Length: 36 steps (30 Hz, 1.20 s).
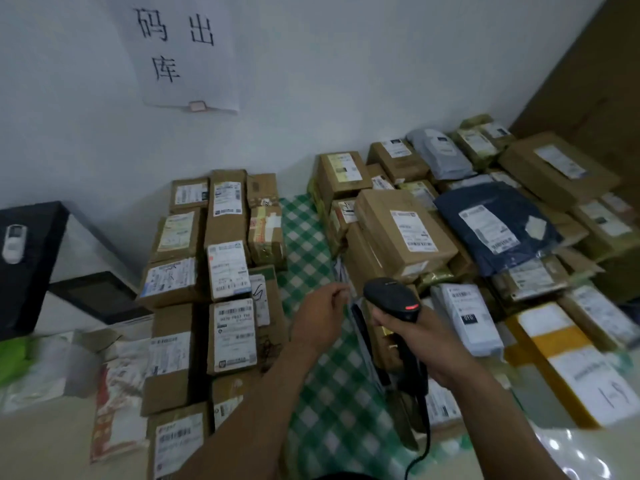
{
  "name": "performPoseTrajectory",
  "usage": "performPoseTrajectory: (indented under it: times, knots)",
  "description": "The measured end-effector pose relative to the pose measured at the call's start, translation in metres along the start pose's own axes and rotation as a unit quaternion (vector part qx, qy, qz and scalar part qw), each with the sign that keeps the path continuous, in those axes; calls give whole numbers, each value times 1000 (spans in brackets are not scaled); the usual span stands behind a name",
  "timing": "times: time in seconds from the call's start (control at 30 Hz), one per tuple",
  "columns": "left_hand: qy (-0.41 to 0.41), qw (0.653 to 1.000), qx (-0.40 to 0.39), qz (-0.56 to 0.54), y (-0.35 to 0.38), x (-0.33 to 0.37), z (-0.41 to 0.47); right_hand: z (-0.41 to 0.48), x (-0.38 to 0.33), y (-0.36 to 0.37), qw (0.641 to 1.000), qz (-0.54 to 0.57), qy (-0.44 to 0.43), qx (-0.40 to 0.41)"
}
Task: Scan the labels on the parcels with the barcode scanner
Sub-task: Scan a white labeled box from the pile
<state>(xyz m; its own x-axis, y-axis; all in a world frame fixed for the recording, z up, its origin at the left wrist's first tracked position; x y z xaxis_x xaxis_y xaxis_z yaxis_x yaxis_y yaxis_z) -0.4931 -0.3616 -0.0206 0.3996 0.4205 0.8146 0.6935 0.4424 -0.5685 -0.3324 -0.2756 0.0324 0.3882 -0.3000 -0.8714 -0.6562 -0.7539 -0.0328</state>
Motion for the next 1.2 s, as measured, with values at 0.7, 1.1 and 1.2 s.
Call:
performPoseTrajectory:
  times: [0.7, 1.1, 1.2]
  knots:
    - [-162, 967, 89, -177, 103, 99, 74, -13, 13, -174, 999, -39, -17, 14]
    - [-287, 890, 152, -319, 134, 102, 99, 54, 7, -229, 995, -36, 18, -94]
    - [-275, 872, 181, -364, 137, 108, 97, 61, 3, -232, 994, -27, 18, -101]
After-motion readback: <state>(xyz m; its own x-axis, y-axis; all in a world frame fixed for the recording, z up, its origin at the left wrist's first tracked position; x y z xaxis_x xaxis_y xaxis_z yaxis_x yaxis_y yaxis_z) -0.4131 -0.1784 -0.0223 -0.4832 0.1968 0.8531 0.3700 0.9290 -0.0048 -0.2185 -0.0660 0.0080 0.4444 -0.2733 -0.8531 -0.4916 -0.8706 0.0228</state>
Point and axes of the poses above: each hand's wrist, its own z-axis towards the middle knuckle, its own y-axis out of the palm, x = y × z, the point moved 7 cm from there along z, towards the middle knuckle, and after that the axes turned 2 degrees about -x, right-handed, at the moved point
